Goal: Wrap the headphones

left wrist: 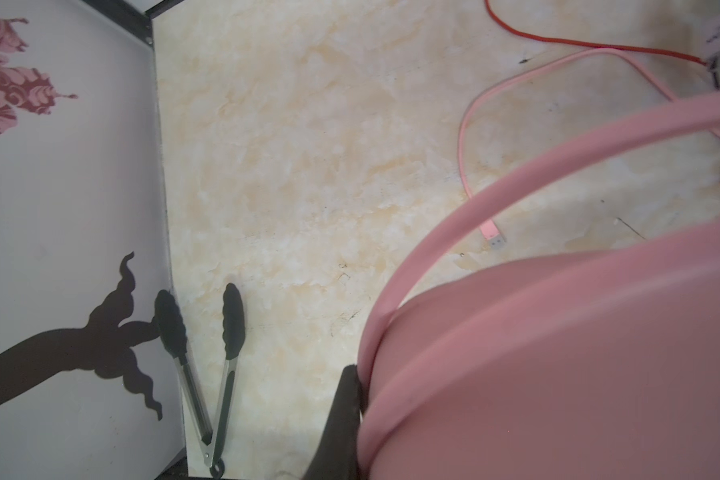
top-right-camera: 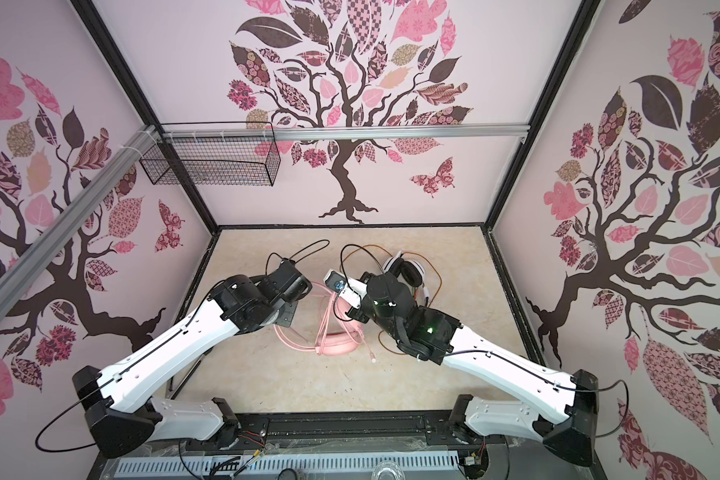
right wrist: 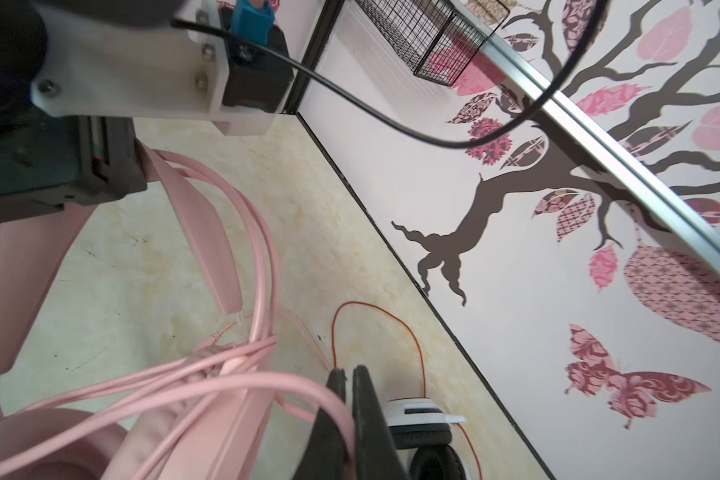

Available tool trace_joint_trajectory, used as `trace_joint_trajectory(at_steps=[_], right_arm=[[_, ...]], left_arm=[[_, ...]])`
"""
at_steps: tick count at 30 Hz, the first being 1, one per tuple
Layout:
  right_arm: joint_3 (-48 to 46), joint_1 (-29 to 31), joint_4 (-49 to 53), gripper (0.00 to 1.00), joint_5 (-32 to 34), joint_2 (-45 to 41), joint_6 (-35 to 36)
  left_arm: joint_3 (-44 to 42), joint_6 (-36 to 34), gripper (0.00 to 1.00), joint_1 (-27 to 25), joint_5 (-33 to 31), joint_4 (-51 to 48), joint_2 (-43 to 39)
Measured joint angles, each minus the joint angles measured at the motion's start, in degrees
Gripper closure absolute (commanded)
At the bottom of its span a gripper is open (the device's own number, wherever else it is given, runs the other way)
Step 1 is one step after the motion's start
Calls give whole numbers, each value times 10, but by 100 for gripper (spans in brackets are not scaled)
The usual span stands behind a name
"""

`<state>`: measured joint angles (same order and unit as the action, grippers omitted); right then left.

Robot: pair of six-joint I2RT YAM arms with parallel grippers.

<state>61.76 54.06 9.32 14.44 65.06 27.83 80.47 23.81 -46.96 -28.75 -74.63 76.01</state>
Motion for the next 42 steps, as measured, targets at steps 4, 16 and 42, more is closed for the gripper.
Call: trace_joint_trajectory(at_steps=[4, 16, 42], right_arm=[[-4, -52, 0, 100, -89, 0, -38], [-65, -137, -64, 100, -244, 16, -137], [-221, -193, -384, 38, -402, 153, -355]], left_arm=[[-7, -8, 100, -31, 28, 16, -12], [-6, 2, 100, -48, 42, 28, -39], [253, -3, 100, 27, 70, -83, 9]])
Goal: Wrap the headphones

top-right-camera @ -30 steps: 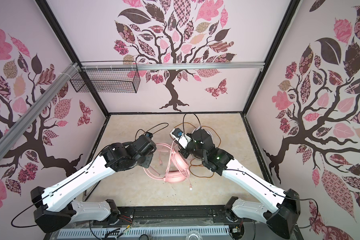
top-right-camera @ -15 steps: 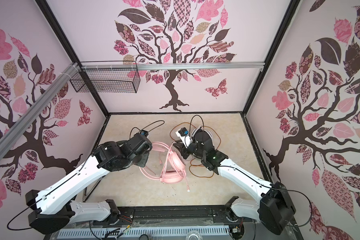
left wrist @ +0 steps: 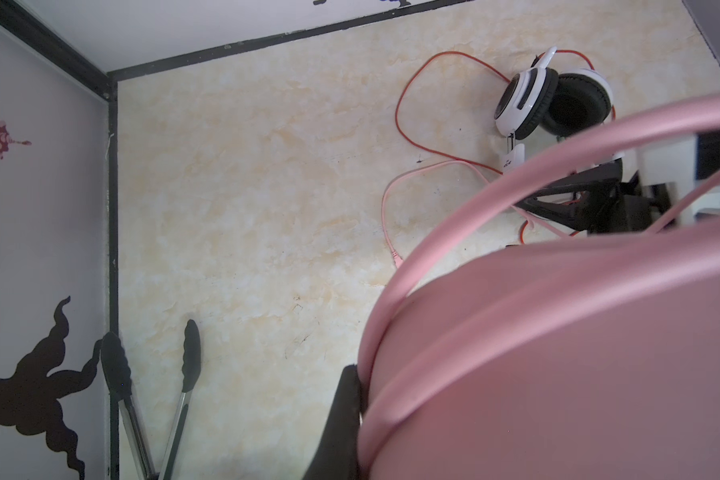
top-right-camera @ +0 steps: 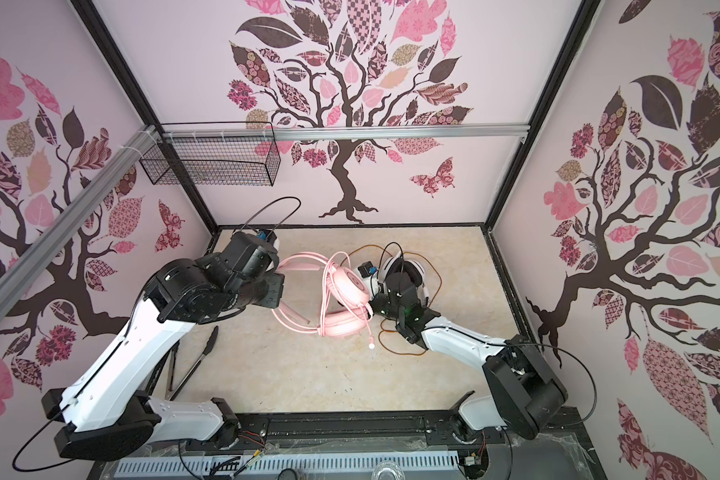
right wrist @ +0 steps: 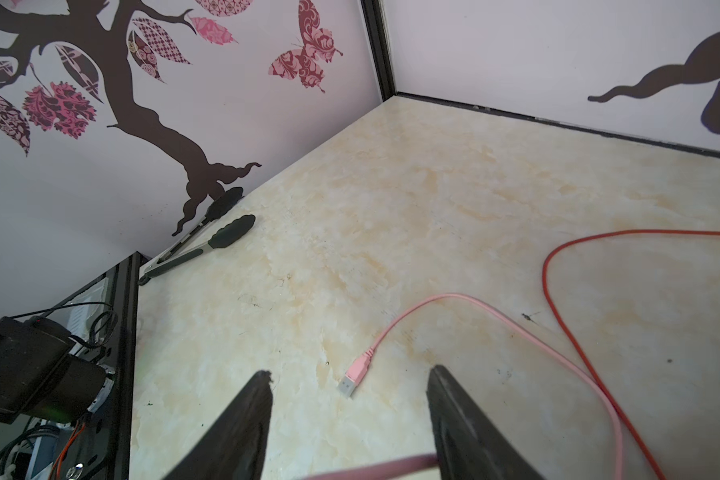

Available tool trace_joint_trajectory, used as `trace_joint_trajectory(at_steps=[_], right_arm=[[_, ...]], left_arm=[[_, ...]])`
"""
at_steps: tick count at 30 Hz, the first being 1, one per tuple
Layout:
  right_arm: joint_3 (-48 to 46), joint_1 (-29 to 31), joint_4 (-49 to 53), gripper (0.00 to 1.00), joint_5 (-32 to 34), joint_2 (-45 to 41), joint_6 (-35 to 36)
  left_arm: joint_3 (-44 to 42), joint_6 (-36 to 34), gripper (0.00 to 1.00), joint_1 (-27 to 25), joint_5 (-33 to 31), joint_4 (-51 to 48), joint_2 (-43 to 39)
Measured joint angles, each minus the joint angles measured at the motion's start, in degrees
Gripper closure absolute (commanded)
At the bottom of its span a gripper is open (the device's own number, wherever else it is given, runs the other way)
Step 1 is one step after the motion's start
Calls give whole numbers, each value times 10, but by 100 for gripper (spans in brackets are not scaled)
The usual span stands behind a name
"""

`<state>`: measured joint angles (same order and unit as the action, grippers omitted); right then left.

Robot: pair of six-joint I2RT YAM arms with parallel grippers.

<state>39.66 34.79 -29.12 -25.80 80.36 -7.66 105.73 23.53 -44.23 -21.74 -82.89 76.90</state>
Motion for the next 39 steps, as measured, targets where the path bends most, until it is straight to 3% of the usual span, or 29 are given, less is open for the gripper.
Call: trace_joint_trajectory(at_steps=[9, 16, 25, 29, 35, 39], right_arm=[[-26, 0, -67, 37, 0, 42, -15], [-53, 0, -109, 44, -5, 77, -35], [-68, 0, -141, 75, -40, 109, -74], [-72, 7, -137, 97, -47, 107, -78], [-66, 75, -42, 100, 9, 57, -31], [-42, 119, 23, 100, 36, 26, 0]], left_arm=[[82, -2, 100, 13, -6, -23, 32], [100, -7, 100, 87, 19, -25, 36], [105, -9, 100, 164, 61, -24, 40], [104, 0, 100, 224, 99, -10, 43], [80, 28, 100, 309, 186, 28, 43], [68, 50, 100, 333, 233, 42, 47]])
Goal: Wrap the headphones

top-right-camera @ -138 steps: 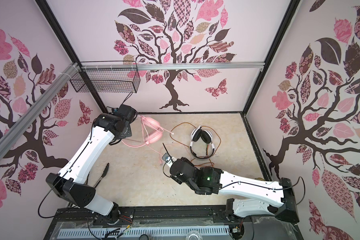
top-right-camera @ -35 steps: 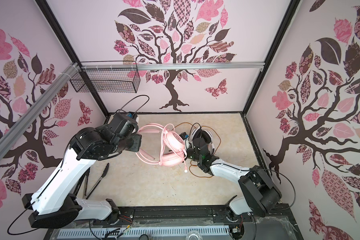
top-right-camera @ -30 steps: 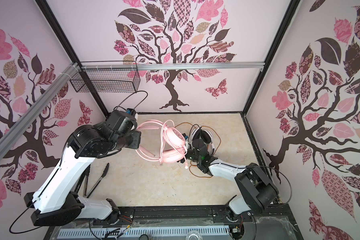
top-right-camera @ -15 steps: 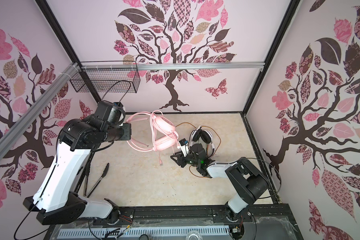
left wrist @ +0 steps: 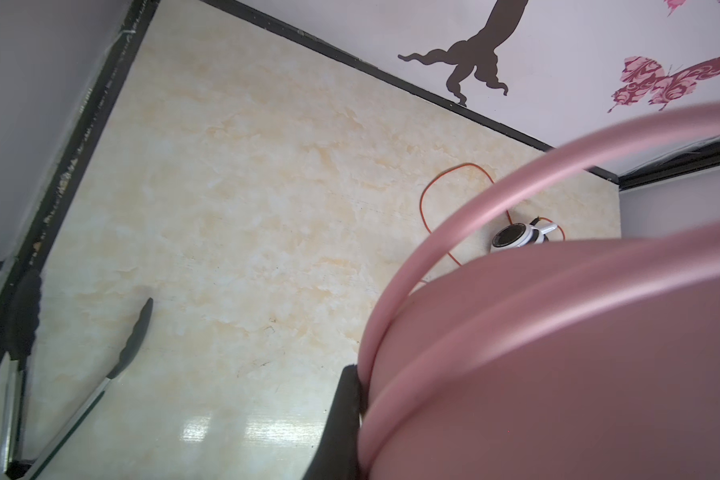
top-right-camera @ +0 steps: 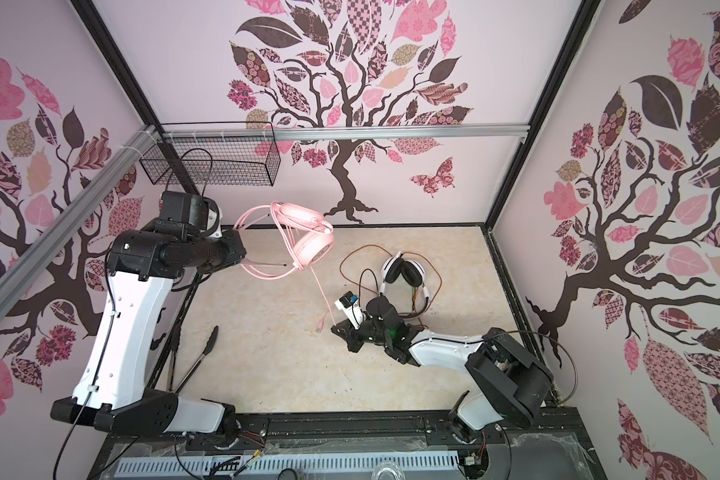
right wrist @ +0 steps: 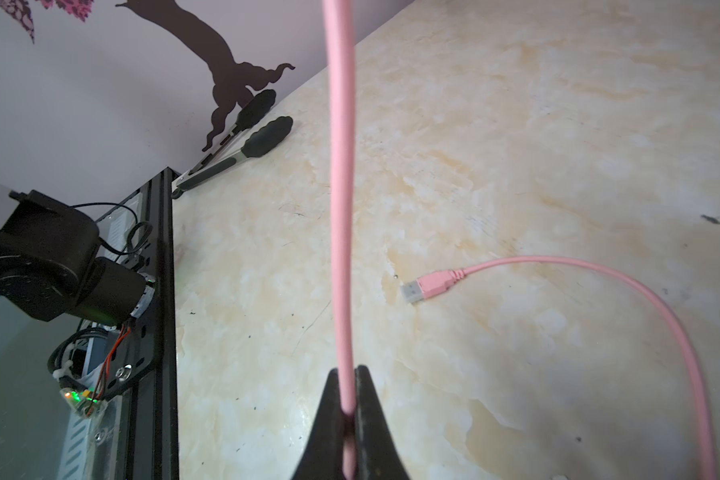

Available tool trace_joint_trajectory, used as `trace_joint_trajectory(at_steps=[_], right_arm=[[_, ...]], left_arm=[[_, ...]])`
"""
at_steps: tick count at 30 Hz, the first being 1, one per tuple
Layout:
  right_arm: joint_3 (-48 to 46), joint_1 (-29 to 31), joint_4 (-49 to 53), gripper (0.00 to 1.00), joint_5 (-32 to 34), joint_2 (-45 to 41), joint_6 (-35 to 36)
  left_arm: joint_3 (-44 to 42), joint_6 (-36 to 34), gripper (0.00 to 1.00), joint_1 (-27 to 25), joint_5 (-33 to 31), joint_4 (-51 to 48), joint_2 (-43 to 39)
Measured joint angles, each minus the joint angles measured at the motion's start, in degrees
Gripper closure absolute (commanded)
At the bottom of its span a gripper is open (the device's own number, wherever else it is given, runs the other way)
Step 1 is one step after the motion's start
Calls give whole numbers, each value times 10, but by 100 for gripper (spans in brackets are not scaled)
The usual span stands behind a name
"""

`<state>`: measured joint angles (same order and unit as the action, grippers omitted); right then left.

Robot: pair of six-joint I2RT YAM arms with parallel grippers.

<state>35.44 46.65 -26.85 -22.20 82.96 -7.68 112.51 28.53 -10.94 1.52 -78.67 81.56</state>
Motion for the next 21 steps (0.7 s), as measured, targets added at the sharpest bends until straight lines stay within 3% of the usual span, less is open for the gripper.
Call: trace_joint_trajectory(at_steps=[8, 16, 21], right_arm=[[23, 37, 99, 100, 50, -62, 35], [70, 94, 169, 98, 76, -67, 62], [83, 118, 194, 98, 88, -61, 67]], left_arm=[[-9, 37, 100, 2, 69, 32, 13], [-35, 58, 100, 3, 118, 56, 17], [-45, 58, 100, 3, 107, 59, 17]])
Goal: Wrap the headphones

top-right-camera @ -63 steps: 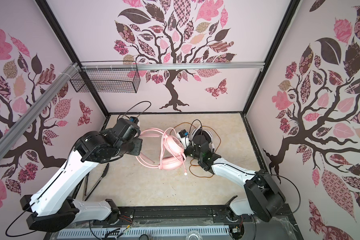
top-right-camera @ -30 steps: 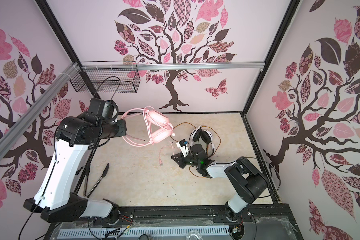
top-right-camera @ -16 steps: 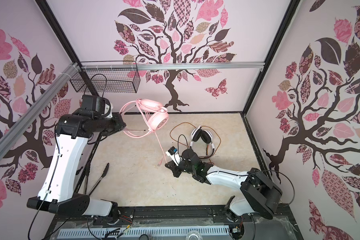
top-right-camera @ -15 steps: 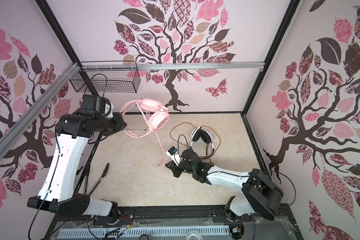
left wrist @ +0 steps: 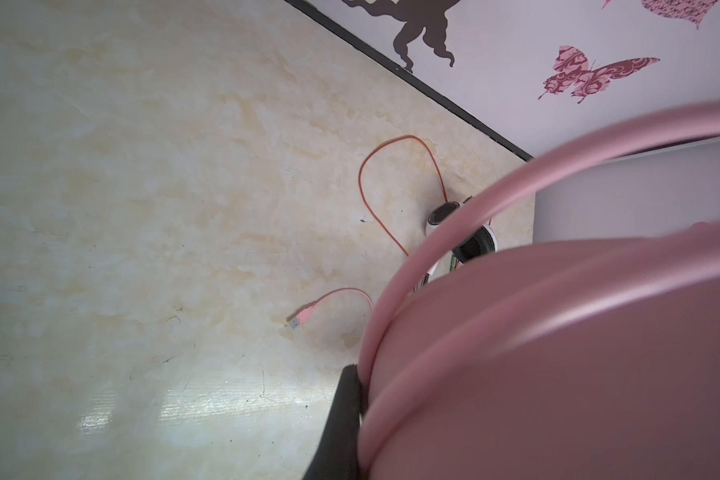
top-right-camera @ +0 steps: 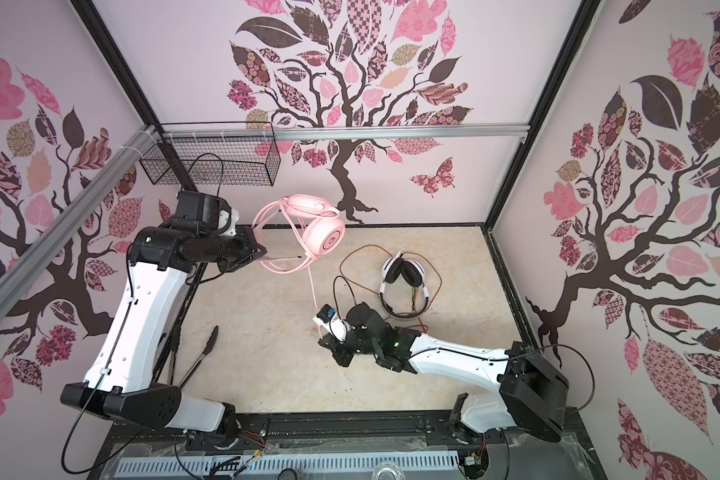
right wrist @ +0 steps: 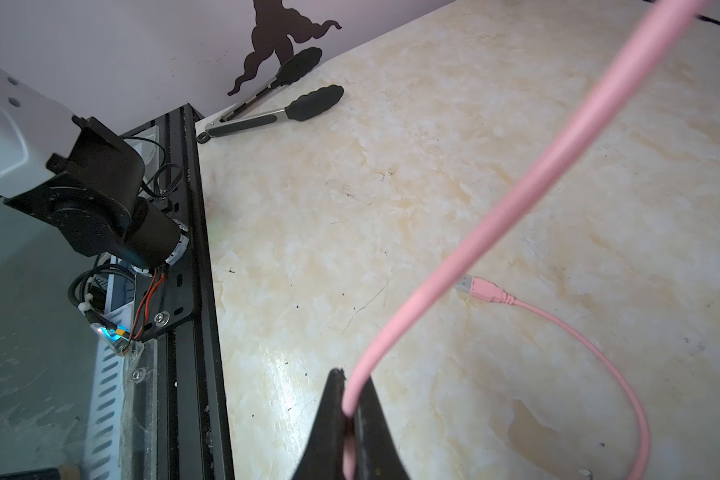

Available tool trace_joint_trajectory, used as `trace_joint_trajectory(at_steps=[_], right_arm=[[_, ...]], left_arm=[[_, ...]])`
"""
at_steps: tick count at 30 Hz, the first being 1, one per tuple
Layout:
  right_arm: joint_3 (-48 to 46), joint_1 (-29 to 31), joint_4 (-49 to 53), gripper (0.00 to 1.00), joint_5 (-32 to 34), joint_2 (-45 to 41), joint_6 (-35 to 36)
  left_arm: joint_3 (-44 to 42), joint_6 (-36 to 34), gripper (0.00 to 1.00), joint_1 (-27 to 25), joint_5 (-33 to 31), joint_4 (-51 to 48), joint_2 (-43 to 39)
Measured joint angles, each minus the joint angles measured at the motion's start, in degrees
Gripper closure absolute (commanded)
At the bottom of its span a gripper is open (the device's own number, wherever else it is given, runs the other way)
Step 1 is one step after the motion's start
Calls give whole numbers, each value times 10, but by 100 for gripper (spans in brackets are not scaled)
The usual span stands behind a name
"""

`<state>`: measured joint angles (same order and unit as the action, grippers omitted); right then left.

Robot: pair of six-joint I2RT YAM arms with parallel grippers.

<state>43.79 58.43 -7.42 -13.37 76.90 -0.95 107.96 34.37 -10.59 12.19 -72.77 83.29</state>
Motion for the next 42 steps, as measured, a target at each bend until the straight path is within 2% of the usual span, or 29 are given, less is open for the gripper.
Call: trace_joint_trajectory(at_steps=[6, 12, 17, 21, 26, 29, 33, 36, 39, 42], right_arm=[[1, 18, 49, 98, 47, -11, 14], [27, 39, 158, 98, 111, -84, 28], [129, 107, 263, 97, 200, -104, 46], [195, 147, 317, 98, 289, -101, 66], [225, 161, 335, 100, 456, -69, 120], [206, 161, 280, 100, 574, -49, 194], [158, 160, 134, 98, 679, -47, 323], [143, 160, 13, 93, 711, -47, 416], [141, 159, -93, 76, 724, -41, 505], [139, 153, -205, 70, 734, -23, 595]], left_arm=[[0, -17, 100, 0, -89, -27, 0], [-23, -20, 100, 0, -208, -39, -8], [-70, 4, 100, -14, -289, -36, -21], [-83, 22, 100, -66, -355, -42, -21], [-86, 44, 100, -117, -422, -52, -21], [-106, 54, 100, -138, -456, -56, -23], [-137, 61, 100, -152, -468, -66, -23], [-153, 64, 100, -154, -470, -71, -23], [-161, 66, 100, -155, -467, -70, -23], [-165, 66, 100, -157, -468, -70, -25]])
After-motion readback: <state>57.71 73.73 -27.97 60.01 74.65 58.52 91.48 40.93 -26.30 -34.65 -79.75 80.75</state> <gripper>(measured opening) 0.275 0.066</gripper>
